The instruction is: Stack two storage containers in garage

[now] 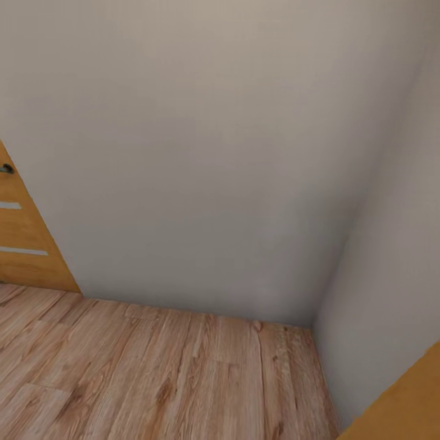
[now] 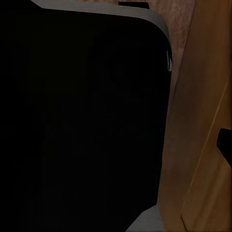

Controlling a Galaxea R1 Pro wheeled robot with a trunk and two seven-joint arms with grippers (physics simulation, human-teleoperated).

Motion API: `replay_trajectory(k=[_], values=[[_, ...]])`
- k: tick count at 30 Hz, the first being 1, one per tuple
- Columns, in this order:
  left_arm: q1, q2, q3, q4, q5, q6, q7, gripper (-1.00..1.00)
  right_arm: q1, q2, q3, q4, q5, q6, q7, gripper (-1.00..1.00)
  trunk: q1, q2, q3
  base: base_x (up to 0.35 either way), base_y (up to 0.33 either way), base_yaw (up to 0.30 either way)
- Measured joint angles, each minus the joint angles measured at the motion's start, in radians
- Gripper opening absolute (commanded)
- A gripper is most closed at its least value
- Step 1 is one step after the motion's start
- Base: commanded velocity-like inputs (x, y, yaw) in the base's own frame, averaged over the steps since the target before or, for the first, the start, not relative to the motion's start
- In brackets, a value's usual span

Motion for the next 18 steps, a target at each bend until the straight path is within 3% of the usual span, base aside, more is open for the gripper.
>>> replay_trajectory(k=[8,18], values=[[0.0,-0.001,-0.001,0.0,0.0,-0.001,0.0,1.0,0.0,0.0,0.001,0.0,0.0,0.0,0.0,1.0,0.0,0.0,0.0,0.078,0.0,0.016],[0.0,-0.001,0.0,0.0,0.0,-0.001,0.0,1.0,0.0,0.0,0.003,0.0,0.001,0.0,0.0,1.0,0.0,0.0,0.0,0.009,0.001,0.215]])
